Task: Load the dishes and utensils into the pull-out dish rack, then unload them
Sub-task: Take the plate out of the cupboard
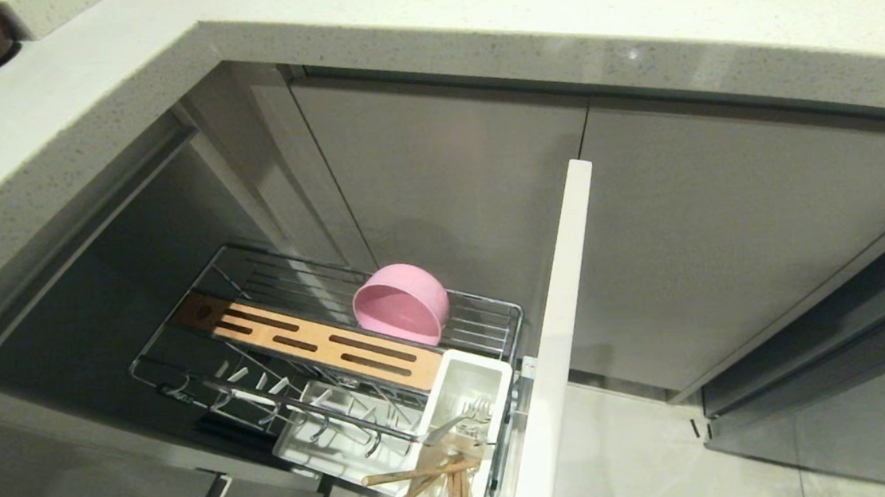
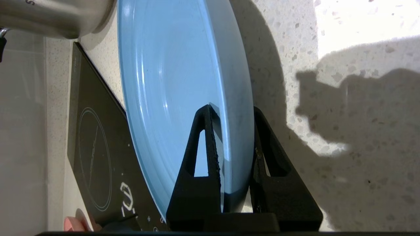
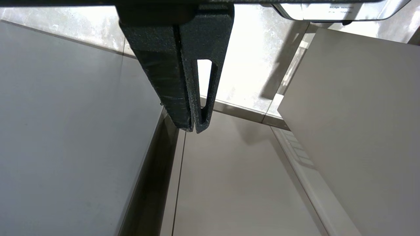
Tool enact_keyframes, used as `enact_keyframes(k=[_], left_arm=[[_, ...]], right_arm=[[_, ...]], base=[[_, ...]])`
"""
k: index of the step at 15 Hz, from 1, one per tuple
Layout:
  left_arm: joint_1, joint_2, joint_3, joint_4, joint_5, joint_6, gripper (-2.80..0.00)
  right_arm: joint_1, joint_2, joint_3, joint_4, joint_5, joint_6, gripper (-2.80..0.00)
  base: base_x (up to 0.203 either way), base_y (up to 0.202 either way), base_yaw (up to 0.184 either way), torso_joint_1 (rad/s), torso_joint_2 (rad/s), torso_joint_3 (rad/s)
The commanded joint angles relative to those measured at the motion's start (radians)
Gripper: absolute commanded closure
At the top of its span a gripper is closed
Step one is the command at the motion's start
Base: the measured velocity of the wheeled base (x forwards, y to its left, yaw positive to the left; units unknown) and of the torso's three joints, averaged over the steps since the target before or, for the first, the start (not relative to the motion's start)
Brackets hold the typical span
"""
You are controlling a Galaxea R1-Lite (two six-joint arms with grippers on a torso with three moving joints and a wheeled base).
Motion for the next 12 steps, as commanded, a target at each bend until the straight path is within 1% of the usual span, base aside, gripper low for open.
enact_keyframes(k=[1,2,4,6,7,10,12], left_arm=[[-0.006,0.001,0.001,-0.007,-0.010,0.001,0.00],[-0.007,-0.001,0.000,-0.010,-0.020,0.001,0.00],[-0.006,-0.010,0.000,-0.025,-0.060,-0.002,0.00],[-0.006,-0.017,0.003,-0.026,-0.073,-0.005,0.00],[-0.006,-0.022,0.004,-0.025,-0.076,-0.007,-2.80],[-0.006,-0.026,0.005,-0.027,-0.087,-0.008,-2.80],[-0.006,-0.037,0.004,-0.055,-0.115,-0.010,-2.80]], right_arm=[[0.000,-0.001,0.026,-0.001,0.000,0.000,0.00],[0.000,-0.001,0.026,-0.001,0.000,0.000,0.00],[0.000,-0.001,0.026,-0.001,0.000,0.000,0.00],[0.000,-0.001,0.026,-0.001,0.000,0.000,0.00],[0.000,-0.001,0.026,-0.001,0.000,0.000,0.00],[0.000,-0.001,0.026,-0.001,0.000,0.000,0.00],[0.000,-0.001,0.027,-0.001,0.000,0.000,0.00]], base=[[0.000,0.000,0.000,0.000,0.00,0.000],[0.000,0.000,0.000,0.000,0.00,0.000],[0.000,0.000,0.000,0.000,0.00,0.000],[0.000,0.000,0.000,0.000,0.00,0.000],[0.000,0.000,0.000,0.000,0.00,0.000],[0.000,0.000,0.000,0.000,0.00,0.000],[0.000,0.000,0.000,0.000,0.00,0.000]])
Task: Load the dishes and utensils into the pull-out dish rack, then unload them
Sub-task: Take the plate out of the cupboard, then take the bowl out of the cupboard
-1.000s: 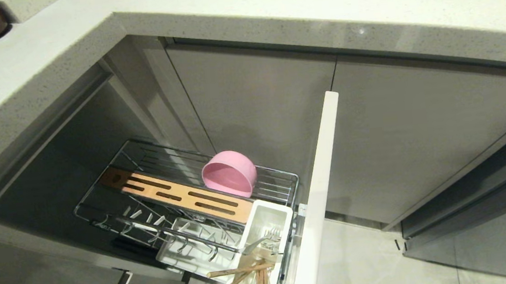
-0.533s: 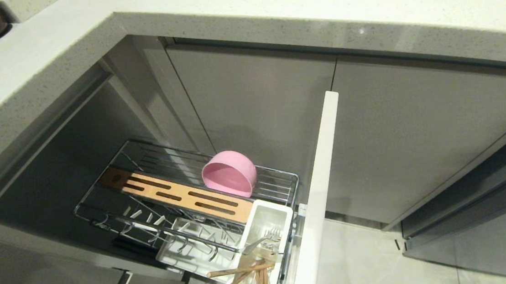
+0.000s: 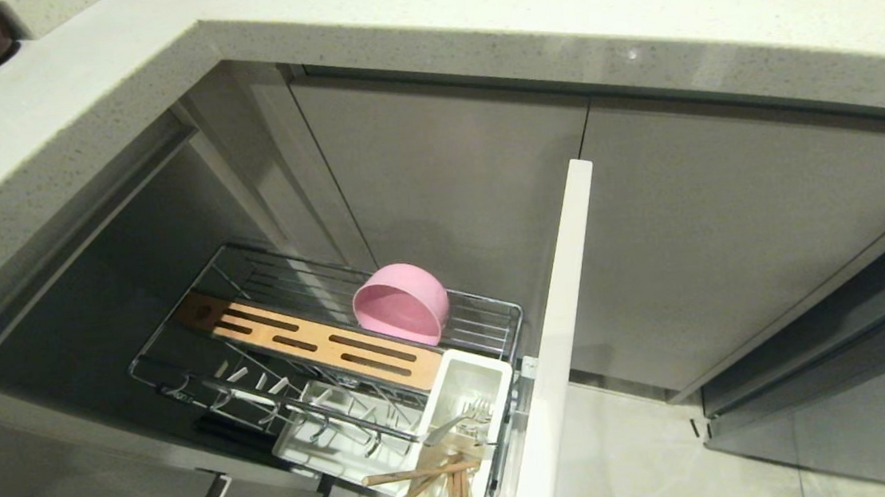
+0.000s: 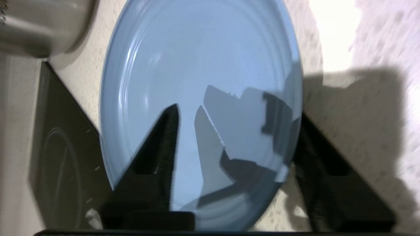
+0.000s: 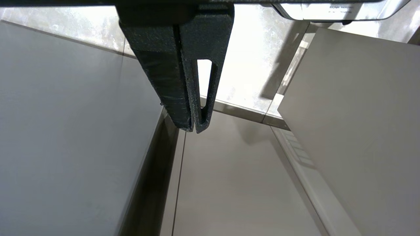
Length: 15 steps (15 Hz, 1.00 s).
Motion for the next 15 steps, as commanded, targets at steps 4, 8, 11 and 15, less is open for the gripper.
enact_keyframes(k=[4,8,11,15], left_arm=[[-0.001,-0.057,-0.001,-0.125,-0.145,-0.076,-2.80],[-0.002,-0.118,0.001,-0.219,-0.430,-0.268,-2.80],[-0.013,-0.126,-0.008,-0.391,-0.649,-0.473,0.00],[-0.040,-0.112,0.011,-0.452,-0.728,-0.730,0.00]], right_arm=[[0.000,-0.001,0.026,-0.001,0.000,0.000,0.00],[0.000,-0.001,0.026,-0.001,0.000,0.000,0.00],[0.000,-0.001,0.026,-0.001,0.000,0.000,0.00],[0.000,-0.001,0.026,-0.001,0.000,0.000,0.00]], base=[[0.000,0.000,0.000,0.000,0.00,0.000],[0.000,0.000,0.000,0.000,0.00,0.000],[0.000,0.000,0.000,0.000,0.00,0.000],[0.000,0.000,0.000,0.000,0.00,0.000]])
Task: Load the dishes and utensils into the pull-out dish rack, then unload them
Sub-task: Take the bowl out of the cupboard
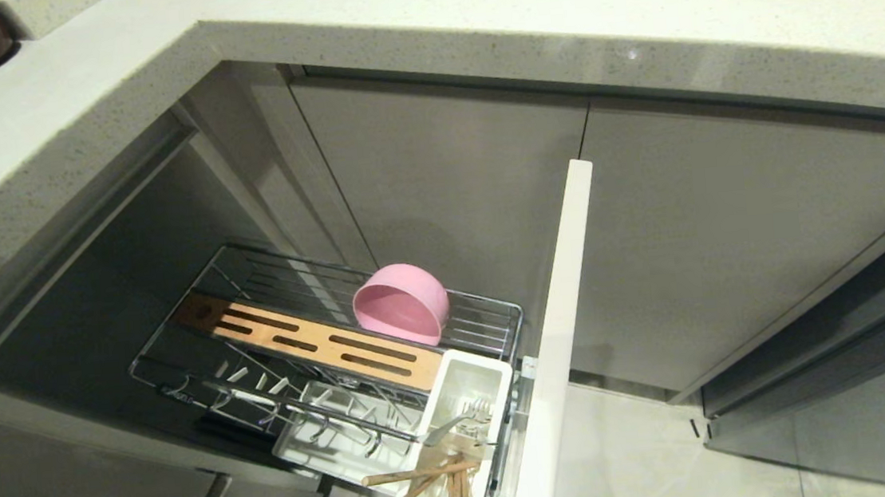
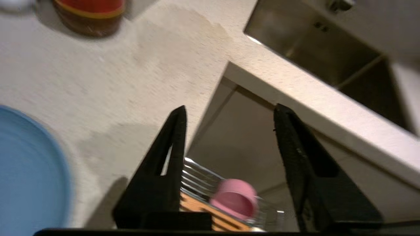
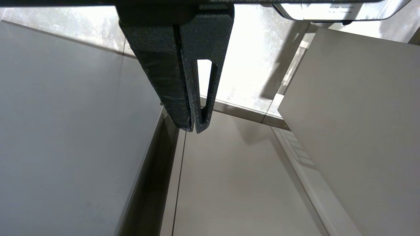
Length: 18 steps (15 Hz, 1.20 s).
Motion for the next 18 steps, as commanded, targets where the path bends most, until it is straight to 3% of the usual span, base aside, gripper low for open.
enact_keyframes(k=[1,3,8,10,14,16,18], left_arm=[[-0.035,0.014,0.011,0.003,-0.024,-0.133,0.00],[-0.125,0.029,0.038,0.019,-0.047,-0.153,0.00],[-0.214,0.115,0.109,-0.019,-0.027,-0.200,0.00],[-0.340,0.158,0.114,-0.018,0.079,-0.250,0.00],[-0.675,0.243,0.153,-0.018,0.461,-0.323,0.00],[-0.785,0.327,0.184,-0.020,0.631,-0.386,0.00],[-0.819,0.373,0.221,-0.034,0.674,-0.437,0.00]], right_arm=[[0.000,-0.001,0.026,-0.001,0.000,0.000,0.00],[0.000,-0.001,0.026,-0.001,0.000,0.000,0.00],[0.000,-0.001,0.026,-0.001,0.000,0.000,0.00],[0.000,-0.001,0.026,-0.001,0.000,0.000,0.00],[0.000,-0.001,0.026,-0.001,0.000,0.000,0.00],[0.000,-0.001,0.026,-0.001,0.000,0.000,0.00],[0.000,-0.001,0.026,-0.001,0.000,0.000,0.00]], base=[[0.000,0.000,0.000,0.000,0.00,0.000],[0.000,0.000,0.000,0.000,0.00,0.000],[0.000,0.000,0.000,0.000,0.00,0.000],[0.000,0.000,0.000,0.000,0.00,0.000],[0.000,0.000,0.000,0.000,0.00,0.000],[0.000,0.000,0.000,0.000,0.00,0.000],[0.000,0.000,0.000,0.000,0.00,0.000]])
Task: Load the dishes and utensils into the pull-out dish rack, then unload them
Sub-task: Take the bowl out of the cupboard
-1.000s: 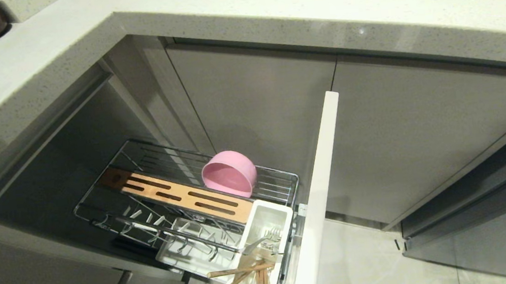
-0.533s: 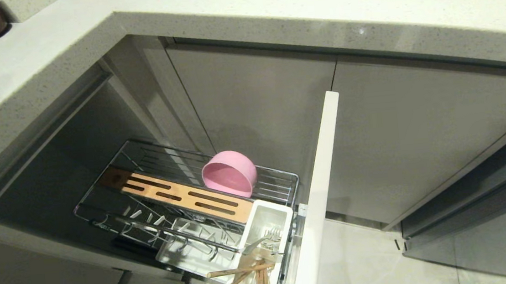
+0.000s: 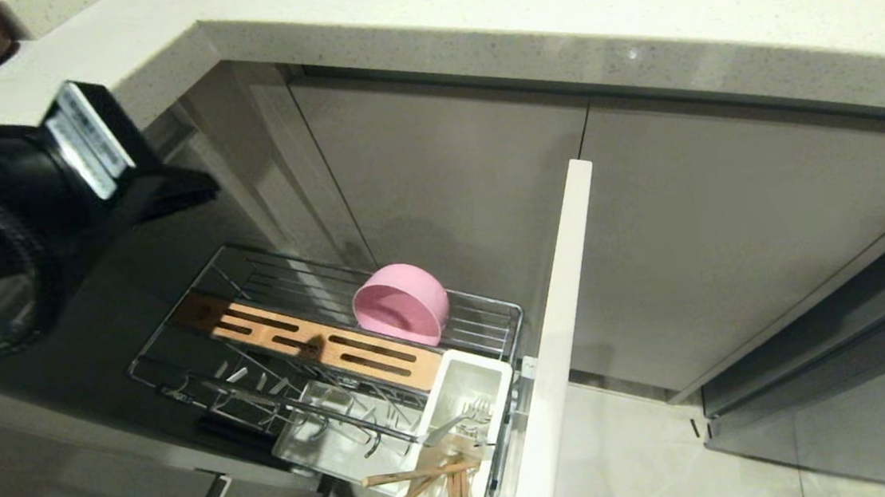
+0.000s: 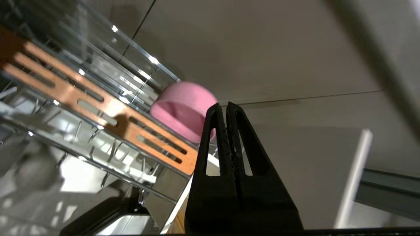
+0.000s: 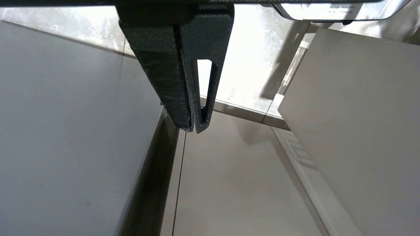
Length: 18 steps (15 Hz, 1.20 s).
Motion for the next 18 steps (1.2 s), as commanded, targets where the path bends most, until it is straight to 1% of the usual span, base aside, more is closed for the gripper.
enact_keyframes(k=[1,3,4,6,9,10,12,13,15,18], left_arm=[[-0.042,0.086,0.037,-0.021,0.046,-0.024,0.00],[-0.059,0.131,0.067,-0.052,0.096,-0.027,0.00],[-0.065,0.153,0.085,-0.074,0.108,-0.027,0.00],[-0.068,0.188,0.117,-0.115,0.110,-0.029,0.00],[-0.068,0.235,0.139,-0.132,0.105,-0.041,0.00],[-0.068,0.251,0.143,-0.139,0.105,-0.044,-2.80],[-0.069,0.274,0.152,-0.169,0.099,-0.053,-2.80],[-0.071,0.282,0.158,-0.181,0.085,-0.070,-2.80],[-0.070,0.308,0.175,-0.197,0.035,-0.088,-2.80],[-0.059,0.354,0.215,-0.303,-0.021,-0.088,-2.80]], right_arm=[[0.000,-0.001,0.026,-0.001,0.000,0.000,0.00],[0.000,-0.001,0.026,-0.001,0.000,0.000,0.00],[0.000,-0.001,0.026,-0.001,0.000,0.000,0.00],[0.000,-0.001,0.026,-0.001,0.000,0.000,0.00],[0.000,-0.001,0.026,-0.001,0.000,0.000,0.00],[0.000,-0.001,0.026,-0.001,0.000,0.000,0.00],[0.000,-0.001,0.026,-0.001,0.000,0.000,0.00],[0.000,-0.001,0.026,-0.001,0.000,0.000,0.00],[0.000,-0.001,0.026,-0.001,0.000,0.000,0.00],[0.000,-0.001,0.026,-0.001,0.000,0.000,0.00]], base=[[0.000,0.000,0.000,0.000,0.00,0.000],[0.000,0.000,0.000,0.000,0.00,0.000],[0.000,0.000,0.000,0.000,0.00,0.000],[0.000,0.000,0.000,0.000,0.00,0.000],[0.000,0.000,0.000,0.000,0.00,0.000],[0.000,0.000,0.000,0.000,0.00,0.000],[0.000,0.000,0.000,0.000,0.00,0.000],[0.000,0.000,0.000,0.000,0.00,0.000],[0.000,0.000,0.000,0.000,0.00,0.000],[0.000,0.000,0.000,0.000,0.00,0.000]])
